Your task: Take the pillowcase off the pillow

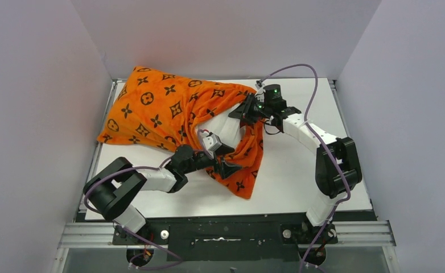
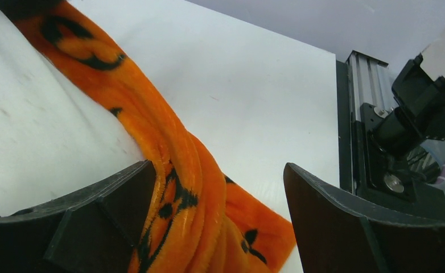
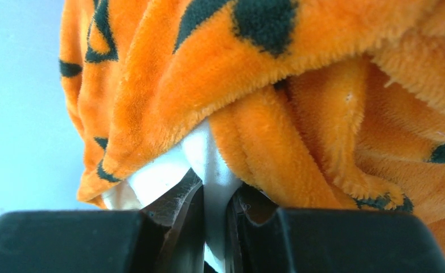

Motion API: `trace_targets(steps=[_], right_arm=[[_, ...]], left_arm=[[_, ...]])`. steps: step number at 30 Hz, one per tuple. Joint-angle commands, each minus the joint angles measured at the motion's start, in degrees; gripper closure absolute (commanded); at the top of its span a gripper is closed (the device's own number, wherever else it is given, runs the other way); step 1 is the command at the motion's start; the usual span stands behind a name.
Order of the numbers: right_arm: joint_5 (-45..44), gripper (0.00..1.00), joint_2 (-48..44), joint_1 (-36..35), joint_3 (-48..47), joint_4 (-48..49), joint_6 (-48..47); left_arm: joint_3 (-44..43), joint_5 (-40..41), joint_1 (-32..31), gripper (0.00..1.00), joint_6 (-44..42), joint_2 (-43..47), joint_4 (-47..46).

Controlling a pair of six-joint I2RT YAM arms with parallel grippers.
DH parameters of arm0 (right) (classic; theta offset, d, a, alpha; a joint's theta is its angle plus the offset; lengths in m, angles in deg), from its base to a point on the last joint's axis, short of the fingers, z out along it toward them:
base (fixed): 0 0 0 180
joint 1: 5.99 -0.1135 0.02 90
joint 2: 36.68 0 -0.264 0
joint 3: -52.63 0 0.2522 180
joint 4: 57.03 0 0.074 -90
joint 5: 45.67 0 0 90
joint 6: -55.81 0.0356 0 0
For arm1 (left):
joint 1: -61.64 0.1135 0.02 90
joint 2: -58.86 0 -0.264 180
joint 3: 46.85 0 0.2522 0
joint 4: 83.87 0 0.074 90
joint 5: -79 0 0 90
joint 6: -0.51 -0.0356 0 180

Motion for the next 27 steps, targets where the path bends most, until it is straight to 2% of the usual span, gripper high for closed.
trace_targets(steps=[1, 4, 8, 10, 16, 18, 20, 23, 24, 27], right_arm=[[6.4, 1.0, -2.6, 0.4, -8.4, 12.0, 5.7], [6.6, 1.0, -1.2, 0.7, -11.5, 13.8, 7.7], [8.3, 1.0, 0.9, 1.2, -15.0, 20.9, 13.3], [9.2, 1.0, 2.4, 1.7, -15.7, 25.9, 18.4], [10.3, 1.0, 7.7, 1.7, -15.8, 49.9, 39.5], [10.6, 1.0, 8.8, 1.2, -15.9, 54.5, 43.3], [11.3, 1.0, 8.8, 0.9, -16.0, 53.2, 42.4], [12.0, 1.0, 6.4, 1.1, -14.7, 44.2, 34.3], [11.6, 1.0, 5.1, 1.1, -14.1, 38.9, 30.1], [7.7, 1.0, 1.0, 1.1, -11.9, 25.5, 17.3]], left_arm=[[4.7, 3.4, -1.9, 0.16, 2.1, -2.4, -7.7], [6.1, 5.2, -2.7, 0.17, 3.8, -4.4, -11.0], [5.5, 7.4, -4.4, 0.19, 3.8, -8.7, -10.5], [4.9, 8.5, -5.1, 0.2, 3.3, -10.8, -10.1], [2.1, 14.1, -6.7, 0.2, 2.6, -15.9, -7.4], [2.1, 15.9, -6.9, 0.21, 2.5, -16.2, -7.4], [3.4, 15.7, -6.9, 0.21, 2.6, -14.5, -9.2], [6.9, 15.9, -6.8, 0.19, 4.3, -7.0, -13.0], [7.5, 16.8, -6.8, 0.19, 4.6, -2.7, -10.7], [4.9, 23.9, -8.4, 0.19, 1.9, 12.6, 7.7]])
